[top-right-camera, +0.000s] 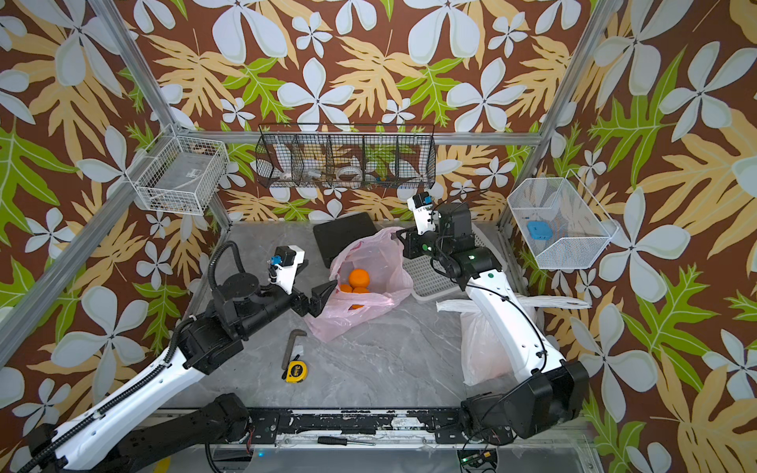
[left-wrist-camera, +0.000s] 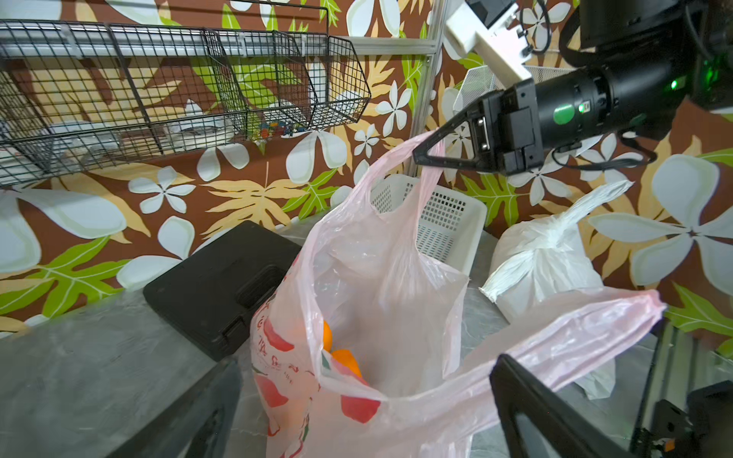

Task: Place the oranges into plastic bags & tie knots
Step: Adjust the plastic bag at the center of the board.

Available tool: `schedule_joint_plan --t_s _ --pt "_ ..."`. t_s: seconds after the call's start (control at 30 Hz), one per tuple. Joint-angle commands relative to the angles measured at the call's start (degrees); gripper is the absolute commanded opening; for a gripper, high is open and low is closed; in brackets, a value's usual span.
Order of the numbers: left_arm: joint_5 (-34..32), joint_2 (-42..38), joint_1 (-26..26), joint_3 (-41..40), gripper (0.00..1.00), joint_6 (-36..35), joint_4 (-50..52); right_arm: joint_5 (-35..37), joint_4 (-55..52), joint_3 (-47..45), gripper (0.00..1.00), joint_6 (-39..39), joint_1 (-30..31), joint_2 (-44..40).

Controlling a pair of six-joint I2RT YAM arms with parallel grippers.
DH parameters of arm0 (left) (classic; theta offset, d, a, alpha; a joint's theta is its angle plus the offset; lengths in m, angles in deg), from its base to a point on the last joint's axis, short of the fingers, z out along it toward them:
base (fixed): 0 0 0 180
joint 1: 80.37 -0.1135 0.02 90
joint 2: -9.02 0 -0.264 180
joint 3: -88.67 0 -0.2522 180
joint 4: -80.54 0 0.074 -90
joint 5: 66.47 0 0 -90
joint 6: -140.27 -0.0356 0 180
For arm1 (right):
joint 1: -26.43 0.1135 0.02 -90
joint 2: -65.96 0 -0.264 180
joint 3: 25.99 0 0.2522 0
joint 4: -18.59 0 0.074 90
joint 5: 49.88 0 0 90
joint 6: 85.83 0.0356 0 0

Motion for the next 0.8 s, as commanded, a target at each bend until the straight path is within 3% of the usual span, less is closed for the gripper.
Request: schedule_joint_plan --t_s 0.0,0.1,0.33,0.4,0.6,0.77 --pt "-17.35 0.67 9.37 -1.13 1.0 -6.13 -10.71 2.67 -1.65 1.48 0.0 2.31 0.12 0.62" --pt "-28.71 6.47 18.87 1.37 1.0 -11.09 -12.44 2.47 -2.28 2.22 0.0 2.67 0.05 1.33" --pt "-39.49 14.96 30.57 0.49 1.0 -17.52 -23.53 1.51 -3.33 2.77 0.0 2.12 0.03 2.22" --pt "-39.82 18.26 31.49 1.64 1.0 -19.16 -24.49 1.15 -3.47 2.76 0.0 1.97 0.09 2.31" --pt "-53.16 28.42 31.13 1.47 1.0 -31.23 -38.9 0.43 -3.42 2.58 0.0 1.84 0.06 2.32" --pt "-58.58 32.93 30.01 -0.25 1.0 -36.55 -47.28 -0.44 -3.53 2.76 0.0 1.53 0.08 2.6"
